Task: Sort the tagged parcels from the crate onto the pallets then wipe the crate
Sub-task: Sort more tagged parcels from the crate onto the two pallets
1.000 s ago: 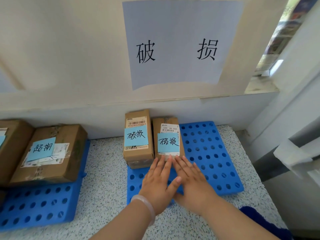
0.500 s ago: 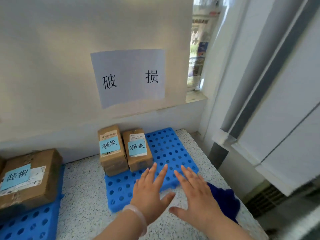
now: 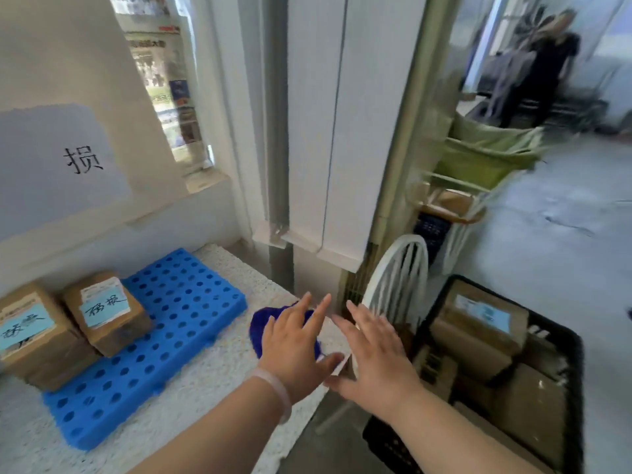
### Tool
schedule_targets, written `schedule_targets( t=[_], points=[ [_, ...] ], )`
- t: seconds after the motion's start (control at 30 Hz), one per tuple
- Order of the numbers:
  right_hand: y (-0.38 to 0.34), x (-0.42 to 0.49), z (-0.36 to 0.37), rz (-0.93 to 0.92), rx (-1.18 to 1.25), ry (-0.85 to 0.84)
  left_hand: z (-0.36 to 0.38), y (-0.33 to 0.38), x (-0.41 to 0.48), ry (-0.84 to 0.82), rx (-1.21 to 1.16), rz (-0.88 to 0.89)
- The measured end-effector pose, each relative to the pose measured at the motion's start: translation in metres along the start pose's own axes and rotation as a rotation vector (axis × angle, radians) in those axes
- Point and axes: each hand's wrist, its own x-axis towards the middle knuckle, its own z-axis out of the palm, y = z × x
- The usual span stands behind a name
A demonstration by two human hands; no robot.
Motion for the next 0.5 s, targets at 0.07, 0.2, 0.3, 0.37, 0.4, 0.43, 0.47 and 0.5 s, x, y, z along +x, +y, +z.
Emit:
schedule_targets(
  t=[0.07,0.2,0.3,0.37,0.4,0.43,0.47,0.5],
  points=[
    [0.022,-0.023,-0.013,0.058,0.001,0.016,0.008,0.035,0.008,-0.021,0.001,0.074],
    [0.078,-0.074,-0.036,0.192,-0.012,0.037,0.025,0.108,0.021,-0.069,-0.004,0.192],
    [0.125,-0.113,-0.048,0.287,0.019,0.009,0.047,0.160,0.029,-0.061,-0.017,0.240],
    [0.157,-0.138,-0.058,0.331,0.036,-0.007,0.061,0.196,0.034,-0.098,-0.022,0.245],
    [0.173,-0.149,-0.063,0.348,0.035,0.001,0.067,0.215,0.035,-0.127,-0.021,0.251],
    [0.188,-0.158,-0.069,0.370,0.031,0.014,0.073,0.233,0.037,-0.153,-0.023,0.260],
    [0.202,-0.166,-0.075,0.399,0.034,0.024,0.078,0.250,0.039,-0.169,-0.027,0.268],
    [0.215,-0.172,-0.080,0.427,0.039,0.030,0.083,0.266,0.042,-0.174,-0.028,0.271]
  ],
)
